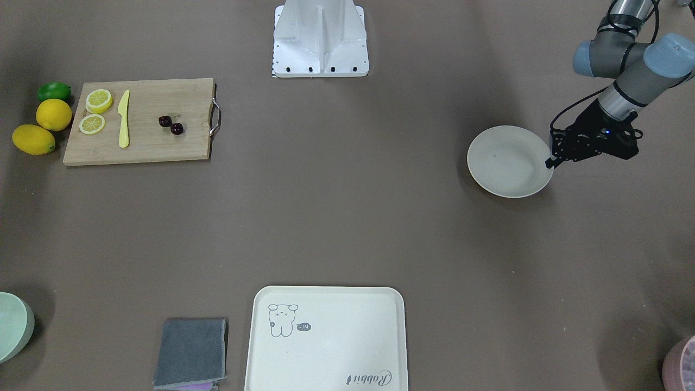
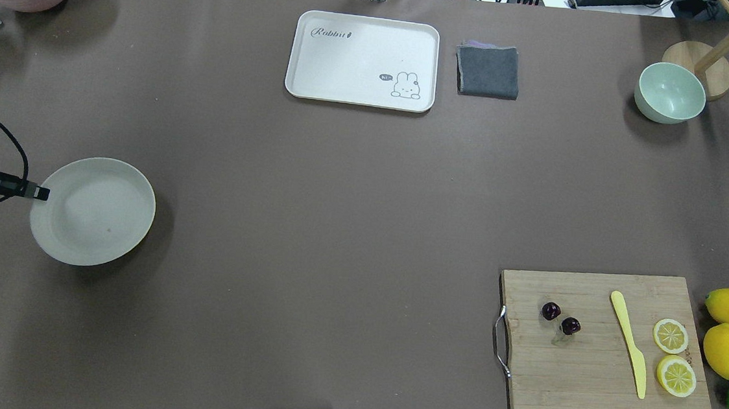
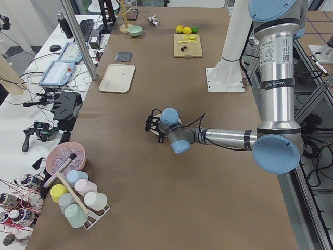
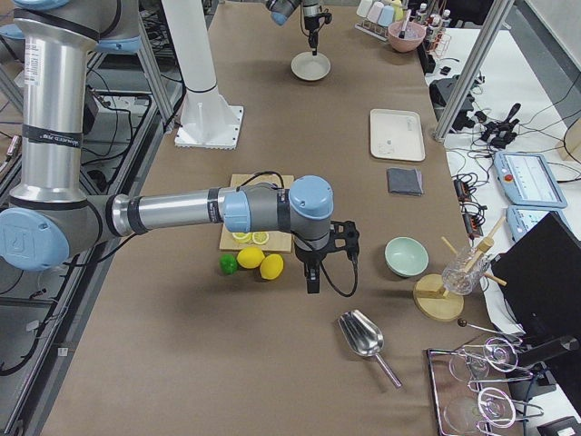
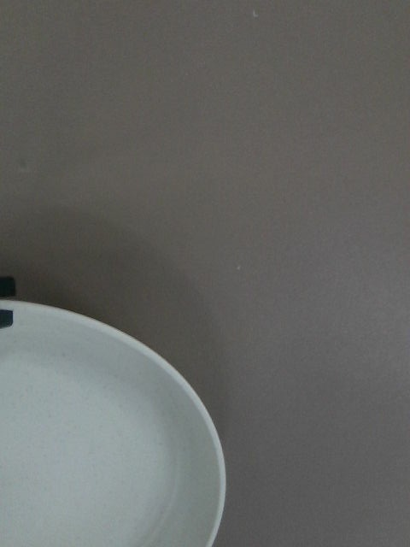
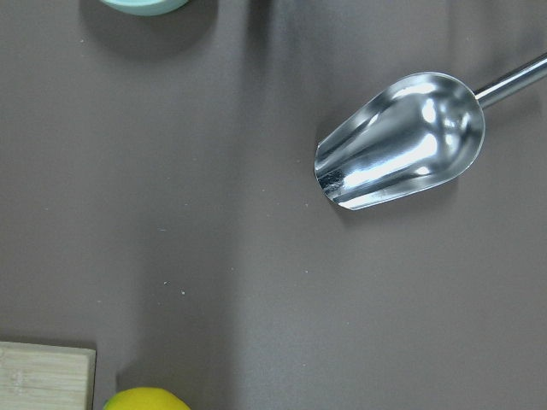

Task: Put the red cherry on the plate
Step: 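Reach the left gripper to the white plate rim, grasp and lift it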

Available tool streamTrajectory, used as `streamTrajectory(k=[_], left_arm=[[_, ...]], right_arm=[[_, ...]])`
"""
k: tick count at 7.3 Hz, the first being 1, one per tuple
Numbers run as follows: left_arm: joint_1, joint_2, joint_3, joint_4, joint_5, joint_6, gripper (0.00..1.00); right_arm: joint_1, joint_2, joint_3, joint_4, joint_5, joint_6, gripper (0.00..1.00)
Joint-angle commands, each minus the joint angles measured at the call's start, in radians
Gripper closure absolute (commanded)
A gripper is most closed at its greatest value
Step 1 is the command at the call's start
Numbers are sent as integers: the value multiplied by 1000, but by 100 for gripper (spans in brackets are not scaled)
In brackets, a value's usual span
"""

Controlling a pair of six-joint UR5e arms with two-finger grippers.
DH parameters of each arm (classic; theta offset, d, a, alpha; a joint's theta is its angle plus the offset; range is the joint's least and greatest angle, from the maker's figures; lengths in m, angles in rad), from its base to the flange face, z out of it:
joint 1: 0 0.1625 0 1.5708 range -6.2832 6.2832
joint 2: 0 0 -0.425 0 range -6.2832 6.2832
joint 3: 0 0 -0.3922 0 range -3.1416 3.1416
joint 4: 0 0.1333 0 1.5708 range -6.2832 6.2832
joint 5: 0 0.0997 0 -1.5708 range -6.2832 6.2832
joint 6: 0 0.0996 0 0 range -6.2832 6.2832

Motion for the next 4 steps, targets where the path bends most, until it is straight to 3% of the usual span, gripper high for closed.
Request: streamTrajectory(k=[1,3,4], left_arm=[[-92,-124,-25,148,-116,-42,100],[-48,-229,-62,204,-35,-218,100],[70,-281,-97,228,58,-377,100]], right_arm=[[-2,12,10,1,-2,10,0],[-5,27,15,0,1,11,0],[-5,29,21,0,18,11,0]])
